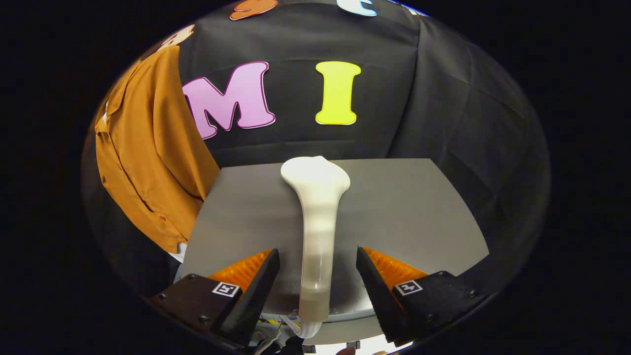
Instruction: Iron the clothes twice with a garment steamer, once on the left side and once on the right side.
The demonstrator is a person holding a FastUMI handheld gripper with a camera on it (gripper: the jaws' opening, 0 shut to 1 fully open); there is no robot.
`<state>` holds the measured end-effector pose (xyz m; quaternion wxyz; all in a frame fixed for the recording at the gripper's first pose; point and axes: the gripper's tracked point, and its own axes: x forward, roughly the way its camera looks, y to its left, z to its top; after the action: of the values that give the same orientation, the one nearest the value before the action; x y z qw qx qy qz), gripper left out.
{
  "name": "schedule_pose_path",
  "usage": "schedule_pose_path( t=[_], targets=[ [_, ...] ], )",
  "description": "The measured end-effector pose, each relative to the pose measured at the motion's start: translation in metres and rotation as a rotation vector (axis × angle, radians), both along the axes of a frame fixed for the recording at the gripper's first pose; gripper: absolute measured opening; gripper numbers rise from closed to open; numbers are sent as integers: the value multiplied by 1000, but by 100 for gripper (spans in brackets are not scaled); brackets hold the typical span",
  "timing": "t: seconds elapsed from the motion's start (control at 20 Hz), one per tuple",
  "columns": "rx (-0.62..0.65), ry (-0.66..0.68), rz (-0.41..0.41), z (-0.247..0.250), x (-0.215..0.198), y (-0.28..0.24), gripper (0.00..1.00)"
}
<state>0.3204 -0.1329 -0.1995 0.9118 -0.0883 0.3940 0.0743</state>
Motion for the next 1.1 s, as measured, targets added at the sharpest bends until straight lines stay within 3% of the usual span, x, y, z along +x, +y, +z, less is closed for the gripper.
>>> schedule_pose_path(
  t=[0.05,0.15,0.25,0.45,0.55,0.85,1.1],
  targets=[
    [11,30,5,-7,3,-1,97],
    [19,81,15,-21,7,1,80],
    [1,122,38,-25,2,0,52],
    [64,42,41,-23,9,5,33],
    [55,-51,25,-10,11,1,28],
    [91,-304,-51,51,-13,-3,27],
    [89,-449,-26,97,-55,19,27]
  ],
)
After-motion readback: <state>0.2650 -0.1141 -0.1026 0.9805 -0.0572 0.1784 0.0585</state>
